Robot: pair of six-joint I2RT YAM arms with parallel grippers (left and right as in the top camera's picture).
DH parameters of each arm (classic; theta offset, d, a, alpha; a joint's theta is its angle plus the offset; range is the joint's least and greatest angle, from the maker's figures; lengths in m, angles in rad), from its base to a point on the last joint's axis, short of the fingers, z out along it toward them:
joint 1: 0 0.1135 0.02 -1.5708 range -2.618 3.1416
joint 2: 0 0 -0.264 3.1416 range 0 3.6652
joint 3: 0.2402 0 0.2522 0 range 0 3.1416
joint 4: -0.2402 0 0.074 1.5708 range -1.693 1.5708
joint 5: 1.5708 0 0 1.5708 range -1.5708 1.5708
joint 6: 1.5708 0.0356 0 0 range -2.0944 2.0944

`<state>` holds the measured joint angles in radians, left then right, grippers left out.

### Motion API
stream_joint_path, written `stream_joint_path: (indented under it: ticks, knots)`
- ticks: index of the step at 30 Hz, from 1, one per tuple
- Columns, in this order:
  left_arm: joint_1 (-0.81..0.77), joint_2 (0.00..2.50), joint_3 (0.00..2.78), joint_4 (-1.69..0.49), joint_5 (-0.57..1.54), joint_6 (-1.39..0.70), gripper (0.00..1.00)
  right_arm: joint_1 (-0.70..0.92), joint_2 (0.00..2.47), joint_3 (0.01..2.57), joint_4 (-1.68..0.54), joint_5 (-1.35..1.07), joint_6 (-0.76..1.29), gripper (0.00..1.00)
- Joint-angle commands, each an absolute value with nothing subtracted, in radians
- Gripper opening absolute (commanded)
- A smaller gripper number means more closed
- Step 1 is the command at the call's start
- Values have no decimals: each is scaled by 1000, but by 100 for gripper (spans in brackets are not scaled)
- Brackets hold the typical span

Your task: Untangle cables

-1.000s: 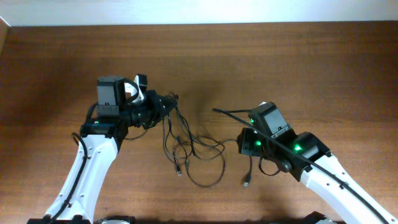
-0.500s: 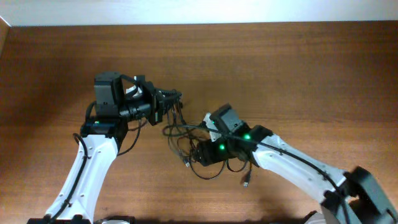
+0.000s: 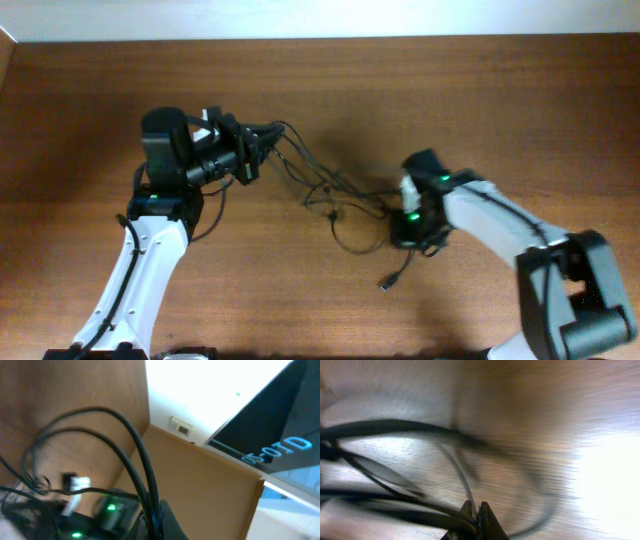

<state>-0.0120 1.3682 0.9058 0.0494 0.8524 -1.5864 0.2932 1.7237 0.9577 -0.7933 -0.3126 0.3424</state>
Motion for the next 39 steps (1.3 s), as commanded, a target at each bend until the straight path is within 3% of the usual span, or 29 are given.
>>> stream_joint_path:
  ticks: [1, 5, 10, 11, 13, 14, 16, 17, 18, 19, 21, 22, 26, 29, 32, 35, 39]
  knots:
    - [62, 1359, 917, 96, 815, -1052, 2, 99, 1662, 949, -816, -376, 200, 4]
    - [3, 1359, 917, -109, 811, -512, 0, -37, 1514, 949, -811, -875, -94, 4]
    - [-165, 1360, 917, -327, 459, -453, 0, -47, 1396, 949, -690, -1177, -144, 4]
    - [-195, 1360, 917, -364, 355, -453, 0, -48, 1386, 949, -642, -1145, -111, 4]
    - [-241, 1359, 917, -514, -128, -454, 0, -49, 1384, 956, -617, -681, 47, 4]
    - [-226, 1359, 917, -521, -209, -454, 0, -49, 1384, 967, -632, -548, 73, 4]
    - [-177, 1343, 933, -492, -93, -452, 0, -48, 1384, 1031, -701, -365, 87, 4]
    - [-167, 1330, 939, -451, 54, -372, 0, -48, 1384, 1056, -728, -352, 87, 4]
    - [-164, 1305, 939, -351, 346, -162, 0, -48, 1384, 1078, -759, -356, 87, 7]
    - [-164, 1292, 939, -321, 440, -136, 0, -46, 1384, 1086, -784, -389, 87, 12]
    - [-164, 1284, 939, -316, 509, -136, 0, -46, 1384, 1102, -857, -438, 87, 51]
    - [-164, 1284, 939, -310, 543, -136, 0, -46, 1384, 1107, -893, -481, 87, 85]
    - [-165, 1284, 939, -311, 679, -83, 0, -44, 1386, 1107, -844, -1116, 85, 89]
    - [-165, 1284, 939, -311, 764, -56, 0, 34, 1402, 1105, -773, -1114, 215, 89]
    - [-162, 1284, 939, -281, 759, -234, 0, 279, 1406, 1100, -766, -799, -193, 97]
    - [-112, 1284, 939, -254, 760, -592, 0, 406, 1430, 1100, -693, -792, -293, 99]
    - [-88, 1284, 939, -255, 795, -831, 0, 507, 1523, 1100, -610, -776, -457, 99]
